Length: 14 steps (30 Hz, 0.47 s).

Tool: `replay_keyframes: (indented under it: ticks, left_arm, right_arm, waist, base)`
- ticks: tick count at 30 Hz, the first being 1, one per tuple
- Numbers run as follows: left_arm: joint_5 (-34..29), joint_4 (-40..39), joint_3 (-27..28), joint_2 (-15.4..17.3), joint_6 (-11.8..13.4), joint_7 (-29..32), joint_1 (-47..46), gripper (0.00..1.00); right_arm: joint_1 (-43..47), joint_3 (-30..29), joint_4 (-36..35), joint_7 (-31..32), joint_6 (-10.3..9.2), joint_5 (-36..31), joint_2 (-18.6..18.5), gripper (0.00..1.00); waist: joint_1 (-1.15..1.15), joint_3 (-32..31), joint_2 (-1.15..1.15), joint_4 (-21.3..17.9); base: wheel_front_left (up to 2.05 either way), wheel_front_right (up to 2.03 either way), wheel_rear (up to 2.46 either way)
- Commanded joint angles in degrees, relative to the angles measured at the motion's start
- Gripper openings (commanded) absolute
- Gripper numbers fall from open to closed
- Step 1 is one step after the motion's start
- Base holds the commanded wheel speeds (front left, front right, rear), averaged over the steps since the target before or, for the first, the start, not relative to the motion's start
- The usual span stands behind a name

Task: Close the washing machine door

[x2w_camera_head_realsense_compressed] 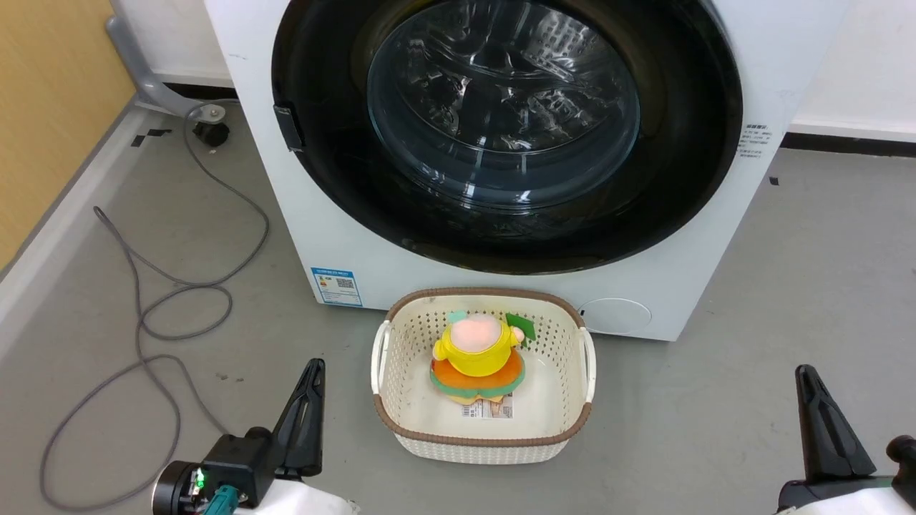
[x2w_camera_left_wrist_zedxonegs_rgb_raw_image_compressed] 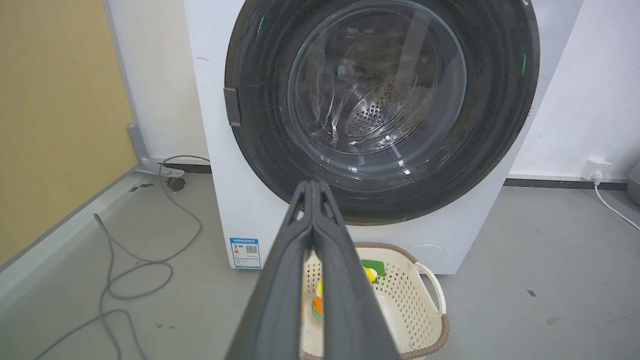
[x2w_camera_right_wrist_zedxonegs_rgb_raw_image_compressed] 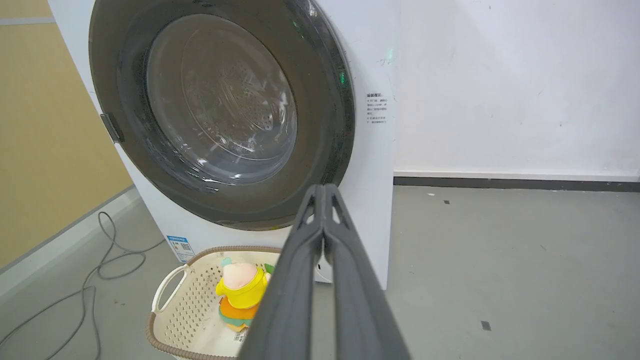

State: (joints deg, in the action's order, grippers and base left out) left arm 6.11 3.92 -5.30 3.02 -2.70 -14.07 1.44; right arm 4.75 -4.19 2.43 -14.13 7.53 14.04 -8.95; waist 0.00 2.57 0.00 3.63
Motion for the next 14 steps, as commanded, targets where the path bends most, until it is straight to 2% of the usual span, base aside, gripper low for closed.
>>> replay_keyframes:
  ticks: [1, 14]
  left_arm:
    - [-0.36, -0.22, 0.16, 0.00, 0.16, 0.31, -0.08, 0.00]
    - [-0.99, -0.63, 0.73, -0.01, 0.44, 1.83, -0.23, 0.00]
  right_arm:
    - [-0.28, 0.14, -0.15, 0.31, 0.00, -0.82, 0.36, 0.00]
    - [-0.78, 0.59, -0.40, 1.84, -0.01, -2.28, 0.99, 0.00]
  waist:
    - [0.00, -0.03, 0.00, -0.06]
    - [0.00, -0.31, 0.00, -0.45]
  base:
    - [0.00, 0.00, 0.00]
    - [0.00, 0.00, 0.00]
